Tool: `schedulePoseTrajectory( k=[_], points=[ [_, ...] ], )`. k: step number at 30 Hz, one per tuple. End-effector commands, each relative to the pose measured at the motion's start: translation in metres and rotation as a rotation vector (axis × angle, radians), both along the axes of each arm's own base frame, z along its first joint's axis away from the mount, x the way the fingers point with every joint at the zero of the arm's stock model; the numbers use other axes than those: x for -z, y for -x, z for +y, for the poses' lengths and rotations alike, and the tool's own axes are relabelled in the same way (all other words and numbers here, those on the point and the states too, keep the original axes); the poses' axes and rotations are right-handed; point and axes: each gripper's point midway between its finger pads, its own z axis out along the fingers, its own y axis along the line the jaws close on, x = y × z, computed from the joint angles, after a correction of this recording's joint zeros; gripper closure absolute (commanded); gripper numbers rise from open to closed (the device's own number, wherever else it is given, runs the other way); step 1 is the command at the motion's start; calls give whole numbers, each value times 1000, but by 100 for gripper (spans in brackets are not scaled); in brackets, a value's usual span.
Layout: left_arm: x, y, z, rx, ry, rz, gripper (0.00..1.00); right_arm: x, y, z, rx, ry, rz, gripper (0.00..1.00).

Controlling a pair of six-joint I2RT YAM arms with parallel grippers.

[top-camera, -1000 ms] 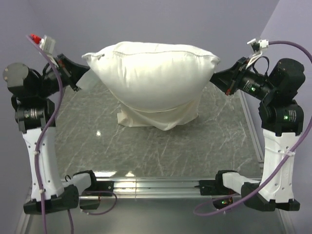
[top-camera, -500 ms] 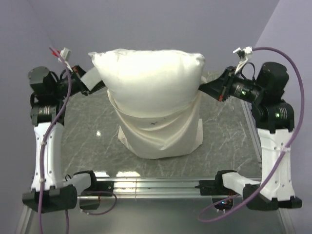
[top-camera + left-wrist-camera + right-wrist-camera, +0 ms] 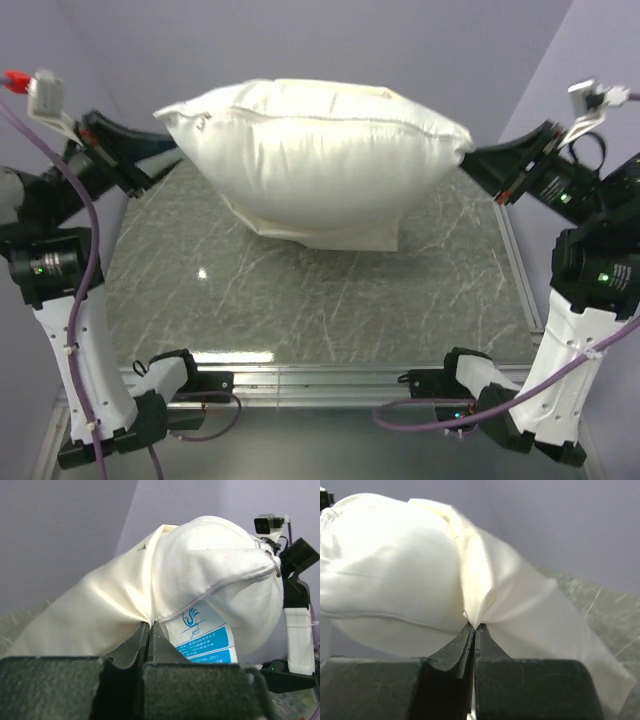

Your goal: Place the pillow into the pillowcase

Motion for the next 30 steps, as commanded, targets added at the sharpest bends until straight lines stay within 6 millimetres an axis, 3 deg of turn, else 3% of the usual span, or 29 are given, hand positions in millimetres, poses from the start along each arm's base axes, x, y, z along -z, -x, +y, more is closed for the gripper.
schedulePoseTrajectory(
  k=[1, 2, 3, 4, 5, 6, 7, 8, 9, 10, 11, 12, 13, 14, 15, 16, 17, 18, 19, 20, 22, 23, 24, 25, 26, 27, 29, 30],
  points=[
    [69, -49, 8, 49, 95, 253, 100, 60, -21, 0, -28, 24, 136, 100],
    [85, -54, 7, 58, 107, 292, 100, 69, -20, 4, -46, 36, 156, 100],
    [82, -51, -4, 84, 95, 275, 99, 74, -21, 11, -62, 65, 154, 100],
    [90, -63, -5, 75, 74, 306, 99, 74, -20, 15, -76, 69, 166, 100],
    [52, -49, -11, 105, 38, 192, 100, 65, -19, 16, -81, 72, 140, 100],
    [28, -45, -12, 126, 31, 123, 100, 30, -15, 17, -78, 58, 67, 100],
    [11, -60, -6, 129, 68, 140, 100, 1, -16, 7, -38, 53, -16, 100],
    [-45, -28, -10, 133, 32, -65, 100, -26, -13, 3, -26, 39, -76, 100],
    [-69, -25, 0, 83, 44, -126, 100, -62, -7, -1, -21, -41, -83, 100],
    [-84, -29, 7, 56, 72, -146, 100, -90, 0, -12, 3, -18, -209, 100],
    [-104, -9, 6, 39, 50, -262, 100, -103, 4, -16, 6, -38, -238, 100],
    [-107, -9, 9, 11, 64, -276, 100, -105, 5, -18, -17, -129, -163, 100],
    [-107, 0, 8, -24, 51, -302, 100, -103, 7, -18, -28, -112, -179, 100],
    [-80, -27, 15, -34, 74, -193, 100, -92, 6, -14, -48, -124, -136, 100],
    [-63, -35, 13, -28, 71, -143, 100, -73, 0, -14, -19, -54, -170, 100],
    [-47, -36, 14, -53, 15, -153, 100, -47, -10, -17, 4, -69, -66, 100],
    [-21, -52, 17, -61, 5, -78, 100, -34, -12, -13, -5, -51, -55, 100],
    [-13, -52, 16, -54, -13, -76, 100, -20, -15, -14, -9, -41, -33, 100],
    [-16, -42, 14, -29, -18, -89, 100, -29, -11, -13, -13, -25, -78, 100],
    [-34, -26, 11, -19, -27, -169, 100, -43, -6, -17, 5, -17, -122, 100],
    [-57, -7, 6, -18, -16, -244, 100, -83, 8, -20, 18, -35, -198, 100],
    [-58, -7, 4, -24, -8, -230, 100, -83, 9, -18, 1, -50, -175, 100],
    [-47, -14, -6, 2, -31, -228, 99, -75, 9, -8, -22, -28, -204, 100],
    [-12, -35, -8, 14, -38, -56, 99, -53, 4, -3, -38, -41, -112, 100],
    [4, -48, -8, -14, -58, -29, 99, -40, 0, 0, -22, -20, -102, 100],
    [7, -47, -10, -13, -86, -64, 100, -38, -3, 0, -9, 20, -139, 100],
    [-45, -13, -9, -41, -96, -302, 100, -77, 10, -12, 44, 47, -281, 100],
    [-64, -1, -4, -63, -91, -365, 100, -102, 26, -10, 17, -65, -237, 100]
  ],
)
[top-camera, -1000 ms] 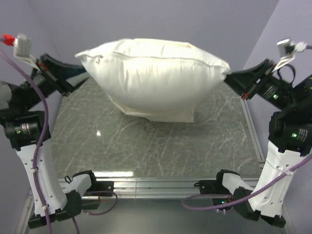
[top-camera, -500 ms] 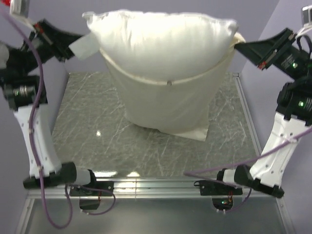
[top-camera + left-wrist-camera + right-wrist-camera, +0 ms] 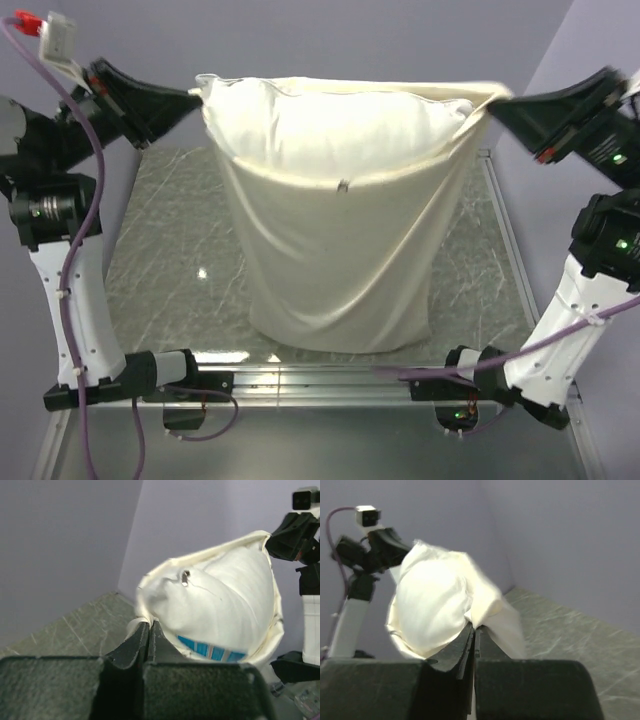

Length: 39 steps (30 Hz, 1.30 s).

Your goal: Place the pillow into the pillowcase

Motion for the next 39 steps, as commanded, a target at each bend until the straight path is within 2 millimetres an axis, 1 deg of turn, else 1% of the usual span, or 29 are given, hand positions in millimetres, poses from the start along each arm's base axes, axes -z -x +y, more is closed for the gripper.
schedulePoseTrajectory(
  k=[1, 3, 4, 5, 6, 7, 8, 9, 10, 11, 12, 14, 15, 16, 17, 18, 19, 21, 22, 23, 25, 26, 28, 30, 31, 32, 34, 36, 39],
  points=[
    [-79, 42, 9, -124, 13, -336, 100, -71, 30, -11, 129, 33, -300, 100],
    [-76, 32, 12, -137, 51, -241, 100, -65, 25, -14, 134, 18, -250, 100],
    [-43, 0, 17, -119, 72, -94, 100, -48, 10, -21, 144, -30, -159, 100],
    [-18, -17, 19, -111, 87, 15, 100, -35, 23, -6, 107, -21, -166, 100],
    [0, -25, 18, -100, 73, 51, 99, -8, -1, -17, 128, 10, -137, 100],
    [9, -27, 19, -104, 63, 49, 100, -2, -2, -16, 124, 10, -120, 100],
    [0, -23, 22, -125, 60, 8, 100, -4, -10, -24, 149, 11, -115, 100],
    [-22, -13, 27, -143, 68, -75, 100, -28, 8, -21, 173, 21, -161, 100],
    [-56, 12, 24, -156, 59, -207, 100, -43, 15, -19, 175, 50, -231, 100],
    [-71, 19, 26, -182, 63, -255, 100, -50, 9, -30, 206, 51, -239, 100],
    [-84, 22, 28, -207, 71, -290, 100, -61, 14, -27, 189, 13, -238, 100],
    [-75, 13, 26, -163, 87, -231, 100, -57, 9, -31, 205, -7, -214, 100],
    [-67, 6, 26, -155, 79, -209, 99, -44, -5, -40, 208, -40, -170, 100],
    [-60, 0, 29, -187, 68, -188, 100, -45, -6, -42, 225, -34, -191, 100],
    [-65, 2, 32, -226, 50, -238, 100, -63, 1, -43, 260, -8, -245, 100],
    [-74, 12, 34, -277, 20, -324, 100, -72, -1, -55, 324, -14, -247, 100],
    [-82, 17, 35, -297, 33, -369, 100, -81, 3, -53, 313, -6, -279, 100],
    [-82, 15, 35, -280, 91, -327, 99, -76, -6, -56, 275, -60, -221, 100],
    [-67, 1, 33, -240, 98, -259, 99, -64, -12, -49, 225, -95, -161, 100],
    [-53, -12, 32, -227, 102, -174, 99, -57, -12, -48, 273, -22, -225, 100],
    [-42, -20, 31, -242, 72, -175, 100, -62, -15, -60, 340, -7, -258, 100],
    [-55, -7, 29, -240, 66, -275, 100, -73, -4, -54, 319, -48, -250, 100],
    [-79, 31, 26, -270, 62, -433, 100, -83, 3, -53, 308, -34, -287, 100],
    [-102, 46, 30, -335, 62, -517, 100, -77, 0, -54, 307, -54, -265, 100],
    [-103, 41, 34, -358, 71, -499, 100, -77, 5, -51, 328, -69, -282, 100],
    [-99, 33, 37, -375, 77, -458, 100, -69, -6, -63, 374, -52, -286, 100],
    [-73, 9, 35, -327, 67, -346, 99, -64, -22, -81, 437, -90, -235, 100],
    [-49, -2, 26, -263, 75, -271, 99, -79, -23, -91, 530, -72, -298, 100],
    [-43, 7, -6, -120, 63, -254, 99, -98, -22, -105, 608, -89, -346, 100]
  ],
)
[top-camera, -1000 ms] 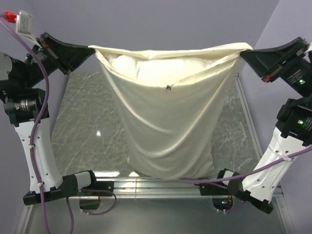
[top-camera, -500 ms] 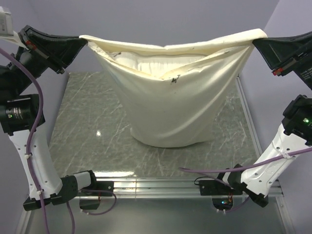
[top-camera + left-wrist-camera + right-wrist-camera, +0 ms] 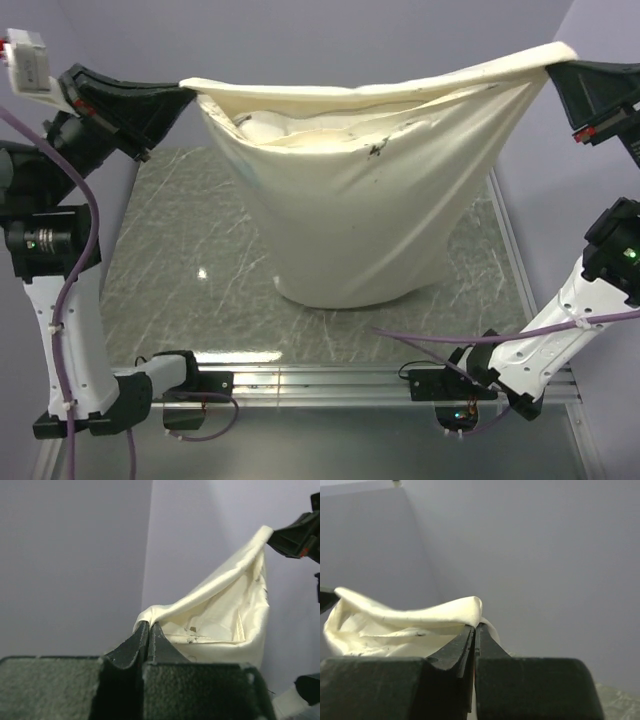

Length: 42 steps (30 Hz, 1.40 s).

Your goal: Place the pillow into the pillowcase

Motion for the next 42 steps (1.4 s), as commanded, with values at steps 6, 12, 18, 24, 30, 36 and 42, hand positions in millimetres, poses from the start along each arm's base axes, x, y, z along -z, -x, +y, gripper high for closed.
schedulePoseTrajectory(
  k=[6, 12, 18, 24, 30, 36, 42],
  points=[
    [-4, -24, -24, 36, 48, 55, 100, -62, -5, -39, 217, -149, -274, 100],
    [80, -112, 11, -287, 43, 351, 100, -1, -74, -31, 230, -101, -147, 100],
    [185, -148, 71, -605, -98, 511, 100, 117, -164, 1, 232, 9, 88, 100],
    [249, -144, 136, -780, -179, 637, 100, 167, -207, 38, 191, 140, 215, 83],
    [341, -128, 141, -744, -364, 836, 100, 158, -205, 35, 231, 254, 244, 4],
    [447, -77, 54, -304, -663, 1001, 100, 181, -178, 35, 209, 418, 235, 2],
    [472, -15, -72, 157, -808, 938, 100, 243, -167, 54, 129, 531, 369, 4]
  ],
)
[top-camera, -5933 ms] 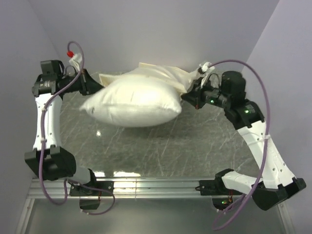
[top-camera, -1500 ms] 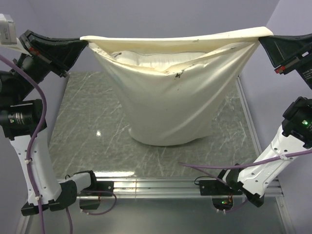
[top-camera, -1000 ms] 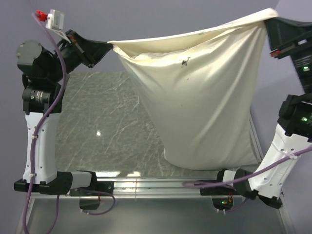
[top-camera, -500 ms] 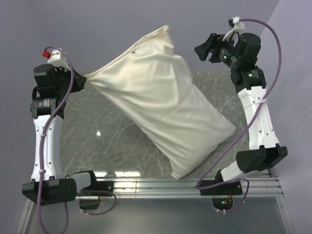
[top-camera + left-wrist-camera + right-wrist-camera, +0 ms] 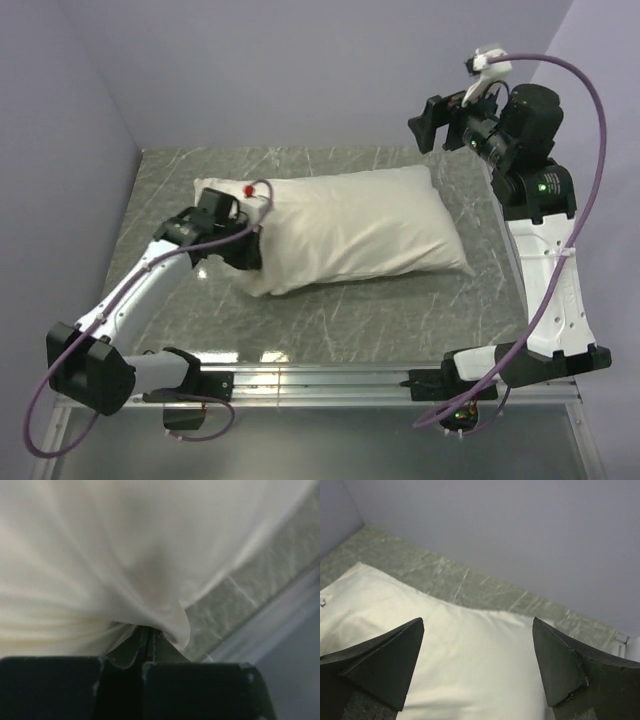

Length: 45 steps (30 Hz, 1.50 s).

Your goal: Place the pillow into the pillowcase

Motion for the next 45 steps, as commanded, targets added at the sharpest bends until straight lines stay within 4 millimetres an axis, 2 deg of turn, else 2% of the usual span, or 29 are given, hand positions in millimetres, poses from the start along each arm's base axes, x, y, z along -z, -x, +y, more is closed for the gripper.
schedulePoseTrajectory(
  k=[1, 2, 4, 5, 7, 8, 9, 11, 12, 13, 15, 16, 17, 18, 21, 24, 26, 28, 29, 30, 32, 35, 36, 37, 39, 40, 42, 43, 45],
  points=[
    [-12, 30, -65, 268, 117, -3, 100, 58, -3, 5, -20, 109, 145, 5],
    [-19, 29, -71, 290, 143, 0, 95, 68, -2, 10, -24, 127, 167, 5],
    [-38, 41, -83, 367, 224, 4, 73, 92, -1, 13, -27, 171, 221, 7],
    [-59, 44, -85, 389, 263, -52, 59, 102, 1, 20, -42, 191, 245, 9],
    [-88, 43, -85, 397, 309, -154, 49, 131, 3, 27, -67, 243, 335, 17],
    [-108, 42, -77, 370, 314, -244, 44, 142, 3, 27, -56, 267, 365, 22],
    [-117, 36, -69, 329, 305, -294, 43, 158, 6, 34, -79, 301, 412, 25],
    [-128, 23, -32, 227, 299, -339, 45, 170, 6, 37, -88, 332, 444, 31],
    [-126, 19, -17, 199, 286, -340, 46, 179, 7, 42, -107, 359, 469, 32],
    [-116, 15, 11, 154, 239, -328, 48, 182, 9, 45, -128, 367, 477, 33],
    [-102, 11, 38, 96, 202, -309, 48, 193, 18, 59, -202, 414, 501, 35],
    [-94, 3, 68, 17, 171, -312, 48, 199, 22, 65, -229, 442, 513, 35],
    [-78, 6, 75, -11, 193, -254, 47, 207, 25, 69, -247, 472, 526, 35],
    [-68, 4, 84, -47, 201, -225, 47, 226, 30, 72, -268, 528, 570, 36],
    [-38, -13, 112, -186, 231, -131, 47, 268, 36, 83, -286, 665, 616, 37],
    [-12, -31, 131, -324, 230, -67, 50, 331, 37, 66, -235, 793, 711, 39],
    [4, -31, 131, -344, 243, -27, 53, 348, 17, 42, -139, 808, 729, 41],
    [12, -38, 131, -364, 214, -43, 57, 348, -4, 24, -70, 783, 753, 43],
    [23, -37, 132, -380, 206, -18, 58, 358, -17, 5, -24, 782, 808, 45],
    [26, -42, 133, -384, 203, -29, 60, 344, -31, -2, 3, 780, 787, 46],
    [36, -46, 128, -398, 230, 17, 65, 331, -45, -9, 21, 785, 762, 46],
    [42, -53, 115, -378, 319, 75, 66, 274, -49, 17, -47, 721, 660, 45],
    [42, -53, 110, -388, 360, 107, 66, 238, -46, 31, -68, 681, 589, 44],
    [42, -55, 104, -384, 391, 122, 64, 220, -35, 62, -134, 685, 529, 43],
    [44, -60, 96, -359, 419, 122, 63, 174, -15, 93, -194, 649, 411, 38],
    [45, -61, 87, -346, 424, 131, 63, 164, 5, 127, -275, 649, 361, 37],
    [49, -70, 80, -337, 425, 118, 62, 149, 25, 155, -332, 648, 291, 29],
    [51, -71, 70, -340, 453, 152, 61, 148, 39, 175, -358, 680, 261, 29],
    [51, -79, 60, -329, 500, 154, 60, 155, 49, 197, -387, 717, 237, 30]
  ],
)
